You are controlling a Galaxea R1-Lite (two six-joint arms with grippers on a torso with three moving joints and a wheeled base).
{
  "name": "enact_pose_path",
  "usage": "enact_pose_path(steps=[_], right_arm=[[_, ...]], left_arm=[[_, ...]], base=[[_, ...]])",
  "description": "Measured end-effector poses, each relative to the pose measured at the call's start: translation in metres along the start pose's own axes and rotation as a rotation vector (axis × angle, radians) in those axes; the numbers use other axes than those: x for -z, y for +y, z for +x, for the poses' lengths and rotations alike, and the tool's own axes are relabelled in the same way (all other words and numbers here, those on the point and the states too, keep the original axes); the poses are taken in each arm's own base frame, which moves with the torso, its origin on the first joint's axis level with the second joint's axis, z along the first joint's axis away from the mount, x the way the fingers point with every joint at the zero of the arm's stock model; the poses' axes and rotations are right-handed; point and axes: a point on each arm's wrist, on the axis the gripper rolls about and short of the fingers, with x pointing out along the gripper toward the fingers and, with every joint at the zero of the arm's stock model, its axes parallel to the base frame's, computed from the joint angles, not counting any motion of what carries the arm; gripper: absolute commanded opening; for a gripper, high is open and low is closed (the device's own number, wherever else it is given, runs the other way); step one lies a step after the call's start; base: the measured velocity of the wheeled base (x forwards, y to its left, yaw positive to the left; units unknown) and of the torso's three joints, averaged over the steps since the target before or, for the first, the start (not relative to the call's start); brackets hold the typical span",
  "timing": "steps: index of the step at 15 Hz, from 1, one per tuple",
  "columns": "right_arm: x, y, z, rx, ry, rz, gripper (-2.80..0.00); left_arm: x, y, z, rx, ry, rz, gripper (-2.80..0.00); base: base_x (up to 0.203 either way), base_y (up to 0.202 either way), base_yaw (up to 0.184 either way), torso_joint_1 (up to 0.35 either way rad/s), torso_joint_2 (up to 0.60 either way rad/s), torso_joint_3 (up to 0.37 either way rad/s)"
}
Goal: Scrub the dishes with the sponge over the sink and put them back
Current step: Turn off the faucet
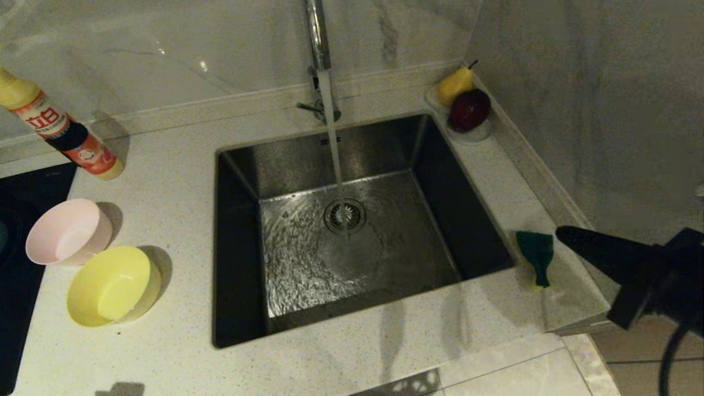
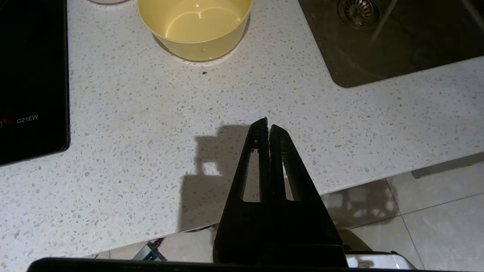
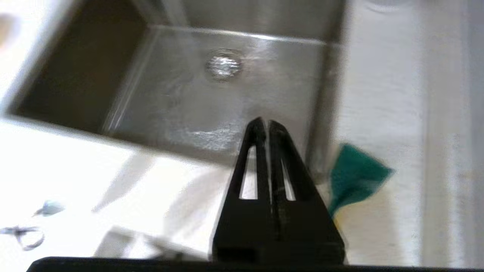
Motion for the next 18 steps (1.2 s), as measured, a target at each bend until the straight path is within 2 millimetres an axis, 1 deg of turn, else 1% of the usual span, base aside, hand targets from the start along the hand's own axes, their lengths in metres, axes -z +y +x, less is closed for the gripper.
enact_pose_path(steps=[2, 5, 7, 10, 12, 14, 16, 18], right_arm=[[-0.001, -0.004, -0.023, -0.081, -0.011, 0.0, -2.8], [0.005, -0.012, -0.059, -0.207, 0.006, 0.007, -2.8], [0.01, -0.011, -0.081, -0.286, 0.024, 0.017, -2.8], [0.022, -0.006, -0.113, -0.36, 0.02, 0.028, -2.8], [0.038, 0.001, -0.131, -0.368, 0.017, 0.031, -2.8], [0.055, 0.008, -0.144, -0.33, 0.01, 0.027, -2.8], [0.074, 0.013, -0.153, -0.286, -0.003, 0.02, -2.8], [0.09, 0.016, -0.157, -0.225, -0.003, 0.019, -2.8]], left_arm=[[0.0, 0.0, 0.0, 0.0, 0.0, 0.001, -2.8], [0.0, 0.0, 0.0, -0.001, 0.0, 0.0, -2.8], [0.0, 0.0, 0.0, 0.0, 0.0, 0.0, -2.8], [0.0, 0.0, 0.0, 0.0, 0.0, 0.0, -2.8], [0.0, 0.0, 0.0, 0.0, 0.0, 0.0, -2.8], [0.0, 0.0, 0.0, 0.0, 0.0, 0.0, -2.8], [0.0, 0.0, 0.0, 0.0, 0.0, 0.0, -2.8], [0.0, 0.0, 0.0, 0.0, 0.0, 0.0, -2.8]], base=[[0.0, 0.0, 0.0, 0.0, 0.0, 0.0], [0.0, 0.0, 0.0, 0.0, 0.0, 0.0], [0.0, 0.0, 0.0, 0.0, 0.0, 0.0], [0.0, 0.0, 0.0, 0.0, 0.0, 0.0], [0.0, 0.0, 0.0, 0.0, 0.0, 0.0], [0.0, 0.0, 0.0, 0.0, 0.0, 0.0], [0.0, 0.0, 0.0, 0.0, 0.0, 0.0], [0.0, 0.0, 0.0, 0.0, 0.0, 0.0]])
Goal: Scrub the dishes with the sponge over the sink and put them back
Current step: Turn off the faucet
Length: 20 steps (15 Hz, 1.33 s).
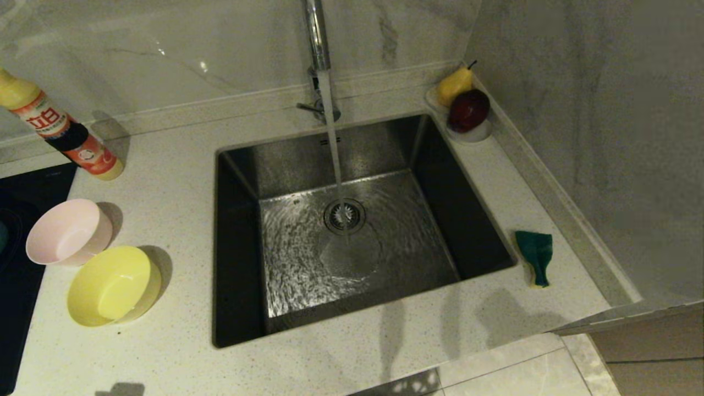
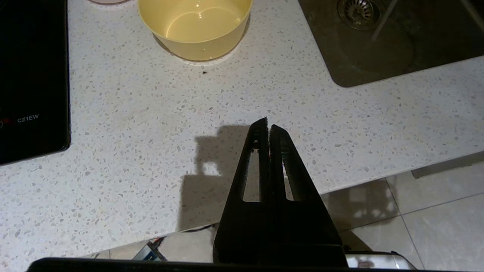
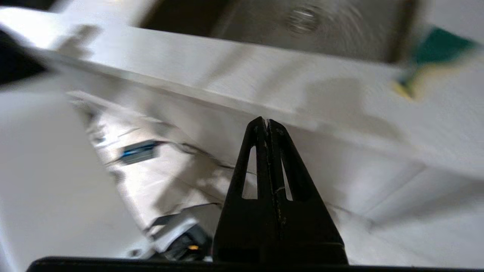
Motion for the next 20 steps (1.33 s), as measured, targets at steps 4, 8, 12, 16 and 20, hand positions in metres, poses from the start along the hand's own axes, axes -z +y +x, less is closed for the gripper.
enact_pose_path(steps=[4, 8, 12, 16, 20], right_arm=[[0.029, 0.001, -0.007, 0.247, 0.004, -0.013, -2.8], [0.044, 0.003, -0.018, 0.508, -0.054, -0.053, -2.8], [0.055, 0.002, -0.022, 0.692, 0.011, -0.07, -2.8], [0.06, 0.003, -0.023, 0.689, 0.05, -0.057, -2.8], [0.061, 0.003, -0.023, 0.696, 0.029, 0.018, -2.8]], left_arm=[[0.0, 0.0, 0.0, -0.001, 0.0, 0.0, -2.8], [0.0, 0.0, 0.0, 0.0, 0.0, 0.0, -2.8], [0.0, 0.0, 0.0, 0.0, 0.0, 0.0, -2.8], [0.0, 0.0, 0.0, 0.0, 0.0, 0.0, -2.8], [0.0, 0.0, 0.0, 0.0, 0.0, 0.0, -2.8]], base=[[0.0, 0.0, 0.0, 0.0, 0.0, 0.0], [0.0, 0.0, 0.0, 0.0, 0.0, 0.0], [0.0, 0.0, 0.0, 0.0, 0.0, 0.0], [0.0, 0.0, 0.0, 0.0, 0.0, 0.0], [0.0, 0.0, 0.0, 0.0, 0.0, 0.0]])
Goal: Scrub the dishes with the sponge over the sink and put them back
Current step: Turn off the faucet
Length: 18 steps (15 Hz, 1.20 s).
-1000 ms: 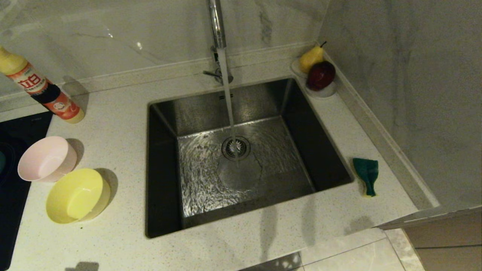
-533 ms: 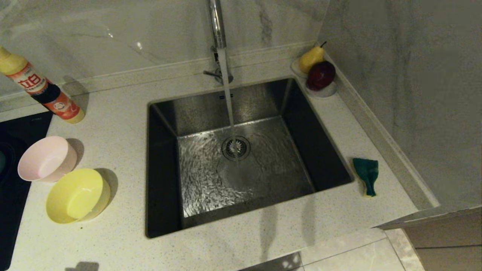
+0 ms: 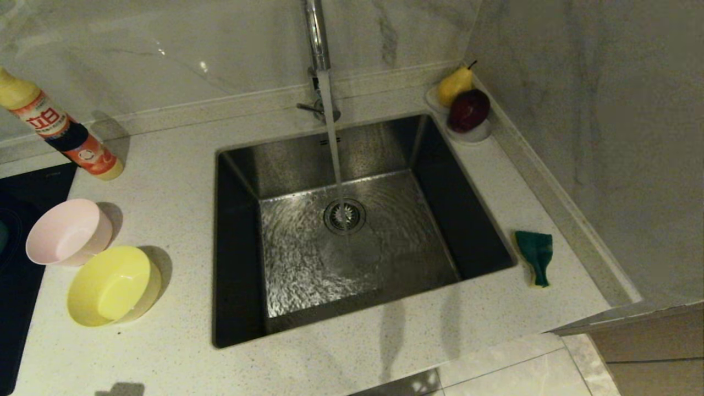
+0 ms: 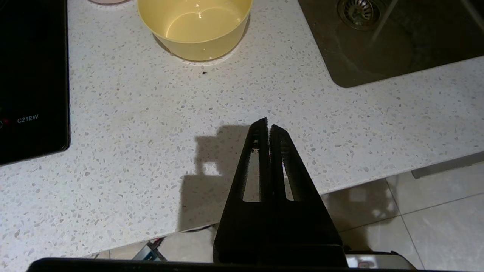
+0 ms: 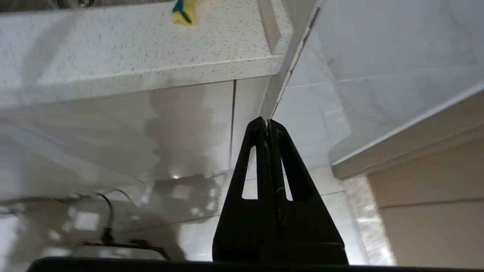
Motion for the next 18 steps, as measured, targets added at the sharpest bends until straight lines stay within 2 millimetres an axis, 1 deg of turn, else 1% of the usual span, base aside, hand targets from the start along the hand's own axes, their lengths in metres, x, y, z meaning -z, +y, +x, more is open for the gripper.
enact_pose_path(steps=[2, 10, 15, 16, 18], right_arm=[[0.0, 0.0, 0.0, 0.003, 0.001, 0.024, -2.8], [0.0, 0.0, 0.0, 0.002, 0.002, 0.025, -2.8], [0.0, 0.0, 0.0, 0.003, 0.002, 0.025, -2.8], [0.0, 0.0, 0.0, 0.002, 0.002, 0.025, -2.8], [0.0, 0.0, 0.0, 0.003, 0.002, 0.025, -2.8]], left_arm=[[0.0, 0.0, 0.0, 0.0, 0.0, 0.0, -2.8], [0.0, 0.0, 0.0, 0.002, 0.002, 0.012, -2.8], [-0.003, 0.0, -0.001, 0.001, -0.009, -0.03, -2.8], [-0.012, 0.0, -0.004, 0.008, -0.034, -0.043, -2.8], [-0.05, 0.001, -0.018, 0.049, -0.117, -0.057, -2.8]], base=[[0.0, 0.0, 0.0, 0.0, 0.0, 0.0], [0.0, 0.0, 0.0, 0.0, 0.0, 0.0], [0.0, 0.0, 0.0, 0.0, 0.0, 0.0], [0.0, 0.0, 0.0, 0.0, 0.0, 0.0], [0.0, 0.0, 0.0, 0.0, 0.0, 0.0]])
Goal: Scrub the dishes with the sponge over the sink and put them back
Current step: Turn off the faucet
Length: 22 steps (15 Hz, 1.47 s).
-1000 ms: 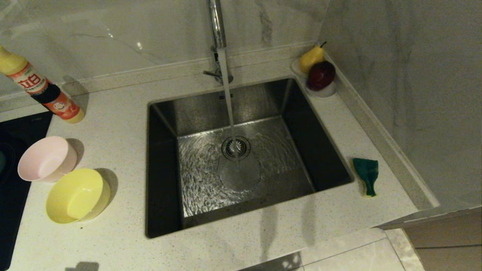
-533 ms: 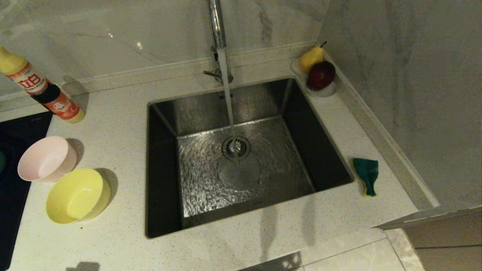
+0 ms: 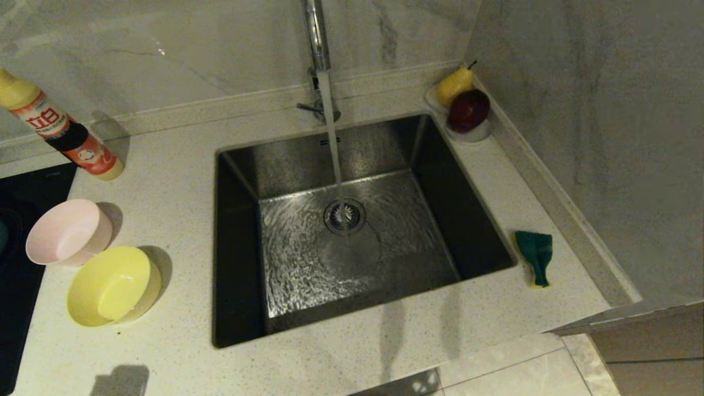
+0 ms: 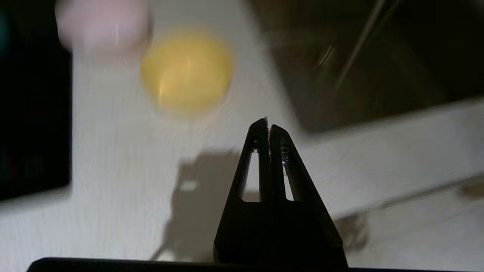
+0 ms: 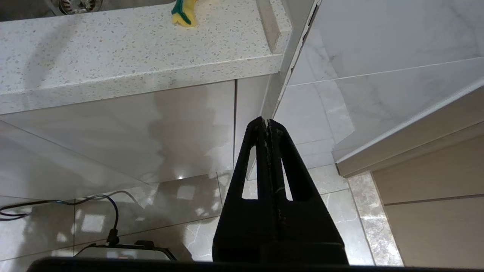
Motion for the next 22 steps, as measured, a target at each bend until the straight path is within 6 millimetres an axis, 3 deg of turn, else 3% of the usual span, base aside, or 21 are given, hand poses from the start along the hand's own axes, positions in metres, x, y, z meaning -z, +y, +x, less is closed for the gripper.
enact_pose_path(steps=[3, 5, 8, 11, 13, 16, 19, 22], right_arm=[[0.0, 0.0, 0.0, 0.0, 0.0, 0.0, -2.8], [0.0, 0.0, 0.0, 0.0, 0.0, 0.0, -2.8], [0.0, 0.0, 0.0, 0.0, 0.0, 0.0, -2.8], [0.0, 0.0, 0.0, 0.0, 0.0, 0.0, -2.8], [0.0, 0.0, 0.0, 0.0, 0.0, 0.0, -2.8], [0.0, 0.0, 0.0, 0.0, 0.0, -0.001, -2.8], [0.0, 0.0, 0.0, 0.0, 0.0, 0.0, -2.8], [0.0, 0.0, 0.0, 0.0, 0.0, 0.0, -2.8]], left_arm=[[-0.07, -0.004, -0.005, 0.11, -0.032, -0.042, -2.8], [-0.113, -0.004, 0.015, 0.181, 0.013, -0.089, -2.8], [-0.167, -0.004, 0.075, 0.309, 0.124, -0.172, -2.8], [-0.195, -0.003, 0.156, 0.455, 0.272, -0.323, -2.8], [-0.191, -0.002, 0.215, 0.549, 0.384, -0.438, -2.8], [-0.162, -0.006, 0.288, 0.633, 0.51, -0.553, -2.8], [-0.128, -0.024, 0.337, 0.688, 0.602, -0.633, -2.8], [-0.105, -0.04, 0.366, 0.719, 0.635, -0.68, -2.8]], base=[[0.0, 0.0, 0.0, 0.0, 0.0, 0.0], [0.0, 0.0, 0.0, 0.0, 0.0, 0.0], [0.0, 0.0, 0.0, 0.0, 0.0, 0.0], [0.0, 0.0, 0.0, 0.0, 0.0, 0.0], [0.0, 0.0, 0.0, 0.0, 0.0, 0.0], [0.0, 0.0, 0.0, 0.0, 0.0, 0.0], [0.0, 0.0, 0.0, 0.0, 0.0, 0.0], [0.0, 0.0, 0.0, 0.0, 0.0, 0.0]])
